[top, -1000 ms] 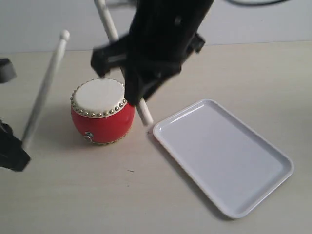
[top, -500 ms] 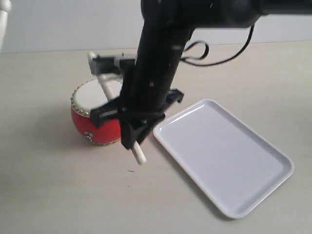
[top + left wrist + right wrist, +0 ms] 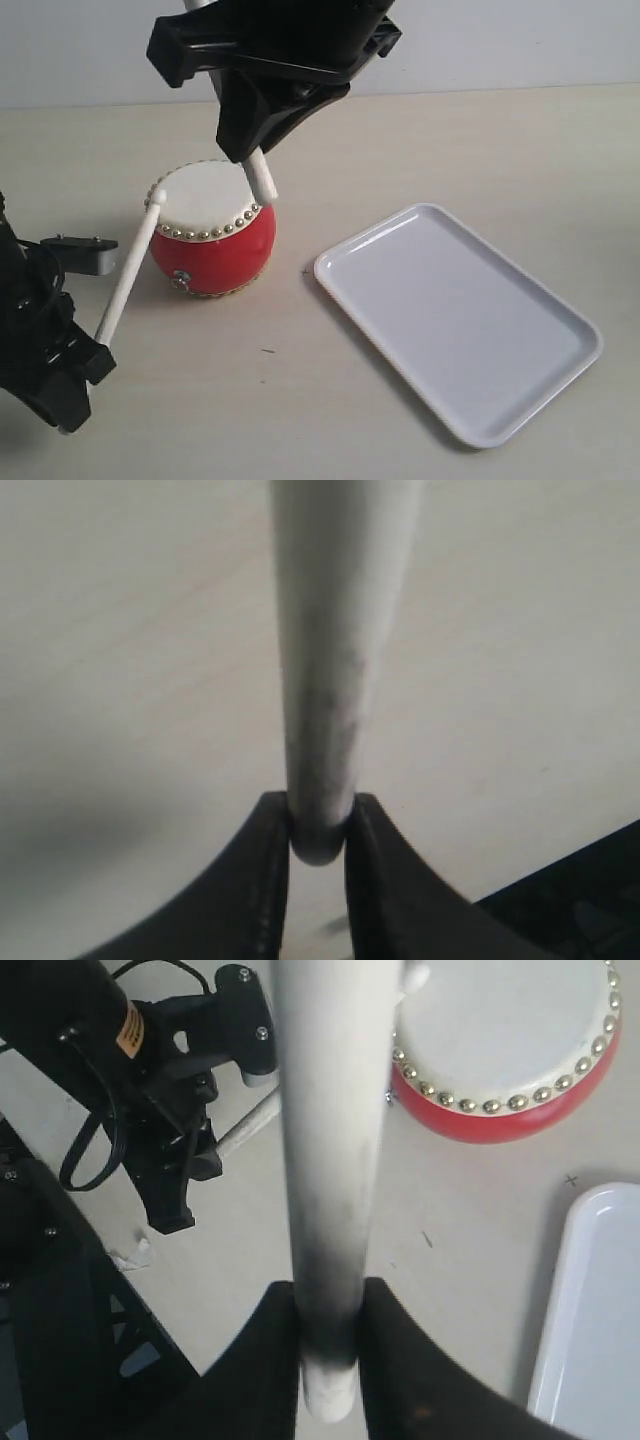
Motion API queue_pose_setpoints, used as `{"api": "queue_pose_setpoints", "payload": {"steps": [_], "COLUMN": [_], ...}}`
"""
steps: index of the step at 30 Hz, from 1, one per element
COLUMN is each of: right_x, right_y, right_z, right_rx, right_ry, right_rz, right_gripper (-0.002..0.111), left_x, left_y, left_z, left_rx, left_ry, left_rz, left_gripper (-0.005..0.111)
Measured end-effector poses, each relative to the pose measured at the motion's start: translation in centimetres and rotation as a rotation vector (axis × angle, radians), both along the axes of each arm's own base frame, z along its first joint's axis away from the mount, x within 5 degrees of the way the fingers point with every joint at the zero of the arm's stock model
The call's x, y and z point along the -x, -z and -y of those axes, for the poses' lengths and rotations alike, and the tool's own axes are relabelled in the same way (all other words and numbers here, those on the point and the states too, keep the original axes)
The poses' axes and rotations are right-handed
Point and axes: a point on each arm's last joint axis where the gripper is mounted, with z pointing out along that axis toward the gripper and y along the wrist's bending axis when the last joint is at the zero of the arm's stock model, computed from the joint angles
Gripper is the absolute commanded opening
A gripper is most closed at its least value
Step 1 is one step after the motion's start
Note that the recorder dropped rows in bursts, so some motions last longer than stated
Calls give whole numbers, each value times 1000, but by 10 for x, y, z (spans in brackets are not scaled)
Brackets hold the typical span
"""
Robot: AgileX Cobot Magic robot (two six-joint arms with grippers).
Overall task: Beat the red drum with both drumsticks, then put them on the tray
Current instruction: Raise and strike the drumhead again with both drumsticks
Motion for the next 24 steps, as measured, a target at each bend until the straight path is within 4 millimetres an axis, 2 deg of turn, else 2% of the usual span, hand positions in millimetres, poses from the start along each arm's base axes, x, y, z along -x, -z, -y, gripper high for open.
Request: {"api": "queue_pose_setpoints", "payload": {"steps": [3, 7, 12, 15, 17, 20, 23, 24], "right_x": [-5, -17, -33, -35, -35, -35, -38, -38], "right_y": [9, 42, 128, 176, 196, 203, 173, 155], "right_z": [-3, -13, -28, -32, -34, -37, -40, -40], "right_rx": [29, 99, 258, 333, 354, 351, 287, 251], "right_ry": [0, -1, -4, -2, 2, 9, 9, 8], "right_rz": [-8, -63, -234, -346, -398, -422, -359, -321], "right_gripper": [0, 0, 0, 0, 0, 0, 0, 0], "left_x": [1, 11, 38, 59, 70, 80, 74, 69], "left_y": [-9, -52, -115, -144, -155, -163, -158, -153], "left_z": [2, 0, -19, -31, -35, -39, -37, -34], "left_rx": [31, 94, 126, 129, 138, 140, 133, 136], "left_ry": [-11, -19, -70, -97, -102, -100, -99, -93], "left_rz": [21, 174, 451, 602, 669, 714, 675, 642], "left_gripper": [0, 0, 0, 0, 0, 0, 0, 0]}}
